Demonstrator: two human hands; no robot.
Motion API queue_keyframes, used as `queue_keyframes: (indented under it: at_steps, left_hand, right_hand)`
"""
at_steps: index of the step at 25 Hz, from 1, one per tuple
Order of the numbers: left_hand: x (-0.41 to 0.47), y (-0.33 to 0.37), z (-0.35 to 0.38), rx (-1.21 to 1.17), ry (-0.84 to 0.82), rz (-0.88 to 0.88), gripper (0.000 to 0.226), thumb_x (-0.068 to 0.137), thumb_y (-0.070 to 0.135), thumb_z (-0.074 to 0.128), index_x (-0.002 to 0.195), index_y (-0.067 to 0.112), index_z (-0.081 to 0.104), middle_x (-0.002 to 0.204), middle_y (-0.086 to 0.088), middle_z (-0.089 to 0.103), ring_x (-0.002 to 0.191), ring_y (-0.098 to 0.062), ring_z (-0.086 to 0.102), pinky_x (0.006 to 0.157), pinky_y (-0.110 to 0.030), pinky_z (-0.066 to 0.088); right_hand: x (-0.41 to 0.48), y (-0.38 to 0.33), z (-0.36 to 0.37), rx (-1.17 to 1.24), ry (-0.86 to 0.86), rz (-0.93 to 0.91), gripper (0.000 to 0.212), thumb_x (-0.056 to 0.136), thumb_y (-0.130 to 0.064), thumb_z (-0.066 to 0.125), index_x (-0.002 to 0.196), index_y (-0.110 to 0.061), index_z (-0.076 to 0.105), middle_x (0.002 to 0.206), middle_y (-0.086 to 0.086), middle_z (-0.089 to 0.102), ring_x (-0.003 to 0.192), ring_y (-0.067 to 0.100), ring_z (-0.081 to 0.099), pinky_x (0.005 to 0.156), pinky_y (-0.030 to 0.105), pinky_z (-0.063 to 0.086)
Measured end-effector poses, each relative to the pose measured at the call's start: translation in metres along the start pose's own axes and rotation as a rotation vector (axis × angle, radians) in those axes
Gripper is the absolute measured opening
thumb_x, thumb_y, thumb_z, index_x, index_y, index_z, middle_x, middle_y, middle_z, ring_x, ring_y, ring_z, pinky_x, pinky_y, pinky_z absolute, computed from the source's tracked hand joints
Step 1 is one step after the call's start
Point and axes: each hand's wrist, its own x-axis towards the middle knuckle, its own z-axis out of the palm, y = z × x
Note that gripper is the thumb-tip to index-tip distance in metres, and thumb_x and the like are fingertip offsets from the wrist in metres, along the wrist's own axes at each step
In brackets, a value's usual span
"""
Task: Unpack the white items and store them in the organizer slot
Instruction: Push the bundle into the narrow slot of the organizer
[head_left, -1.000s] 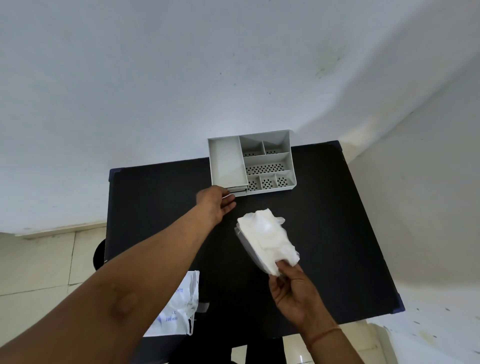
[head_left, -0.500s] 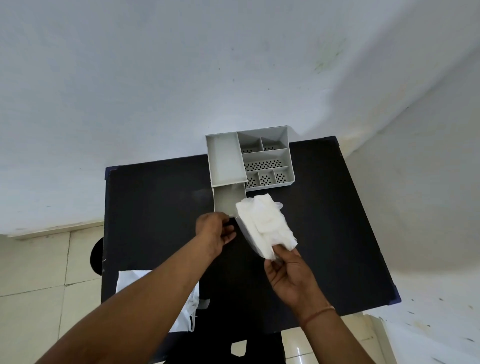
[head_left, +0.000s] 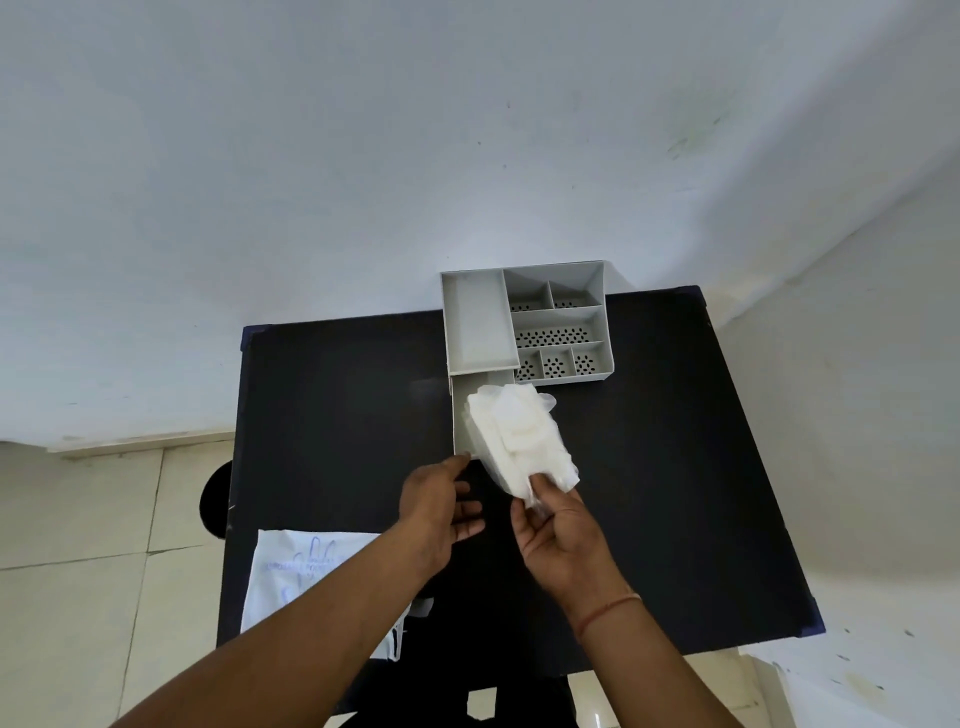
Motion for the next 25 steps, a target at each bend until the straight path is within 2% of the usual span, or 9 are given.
queue_keyframes:
  at_steps: [4,6,8,12,15,19,21,23,25]
  left_hand:
    - [-0.010,0.011,-0.003,-0.003,-0.082,0.178,0.035,0.094,0.049,0.074,0.115,0.021,0.073,0.099,-0.011,0.084,0.079,-0.027,0.081,0.065,-0.041,0.068]
    - [-0.010,0.022,-0.005,0.118,-0.105,0.290,0.028,0.093,0.027,0.080,0.119,0.019,0.076,0.094,-0.002,0.087,0.083,-0.020,0.084,0.067,-0.038,0.068]
    - [-0.004,0.036,-0.005,0.241,-0.075,0.361,0.030,0.093,0.004,0.075,0.121,0.015,0.078,0.096,-0.003,0.086,0.085,-0.020,0.084,0.068,-0.039,0.070]
    - [0.009,0.057,-0.011,0.522,-0.055,0.407,0.035,0.092,-0.004,0.070,0.120,0.014,0.079,0.107,-0.008,0.081,0.088,-0.022,0.081,0.063,-0.035,0.070]
    - [0.018,0.059,-0.014,0.696,-0.090,0.472,0.034,0.089,-0.005,0.070,0.109,0.019,0.084,0.100,-0.004,0.082,0.086,-0.020,0.080,0.066,-0.037,0.071]
    - [0.024,0.069,-0.002,0.879,-0.011,0.631,0.028,0.085,0.000,0.070,0.091,0.025,0.080,0.089,0.001,0.081,0.081,-0.015,0.078,0.074,-0.039,0.069]
    - [0.028,0.074,0.006,0.940,0.061,0.712,0.014,0.084,0.005,0.072,0.080,0.018,0.071,0.083,-0.005,0.077,0.075,-0.016,0.072,0.076,-0.042,0.065]
    - [0.031,0.078,0.011,0.969,0.099,0.746,0.006,0.084,0.011,0.074,0.082,0.006,0.073,0.081,-0.009,0.077,0.073,-0.018,0.071,0.069,-0.039,0.061]
    - [0.032,0.077,0.013,1.001,0.111,0.756,0.009,0.083,0.014,0.073,0.077,0.008,0.070,0.075,-0.007,0.074,0.069,-0.019,0.069,0.064,-0.031,0.052]
  right_hand:
    - [0.008,0.009,0.020,-0.022,0.003,-0.057,0.034,0.095,0.000,0.068,0.127,-0.012,0.070,0.100,0.006,0.084,0.082,0.021,0.082,0.059,0.030,0.065]
    - [0.011,0.012,0.027,-0.101,0.010,-0.088,0.035,0.095,-0.001,0.069,0.128,-0.012,0.071,0.116,0.012,0.081,0.101,0.028,0.079,0.067,0.034,0.067]
    - [0.012,0.011,0.031,-0.237,0.047,-0.122,0.031,0.093,-0.006,0.073,0.123,-0.014,0.073,0.117,0.013,0.080,0.107,0.031,0.076,0.070,0.038,0.068]
    - [0.015,-0.006,0.036,-0.451,0.146,-0.136,0.021,0.092,-0.026,0.076,0.111,-0.018,0.075,0.103,0.008,0.081,0.092,0.025,0.076,0.063,0.036,0.065]
    - [0.022,-0.018,0.041,-0.684,0.213,-0.200,0.014,0.092,-0.025,0.077,0.102,-0.016,0.076,0.091,0.007,0.080,0.073,0.017,0.072,0.054,0.031,0.061]
    - [0.039,-0.025,0.055,-1.031,0.237,-0.453,0.008,0.092,-0.020,0.078,0.097,-0.015,0.077,0.089,0.005,0.080,0.069,0.015,0.078,0.054,0.029,0.063]
    - [0.047,-0.028,0.062,-1.227,0.227,-0.640,0.012,0.090,-0.020,0.078,0.098,-0.011,0.079,0.088,0.001,0.078,0.074,0.017,0.077,0.064,0.035,0.066]
    - [0.053,-0.029,0.069,-1.457,0.212,-0.811,0.014,0.090,-0.019,0.075,0.099,-0.009,0.077,0.086,-0.002,0.072,0.079,0.017,0.072,0.070,0.030,0.059]
    - [0.057,-0.028,0.072,-1.635,0.220,-0.907,0.014,0.091,-0.023,0.071,0.097,-0.010,0.073,0.087,0.004,0.072,0.080,0.023,0.069,0.069,0.030,0.053]
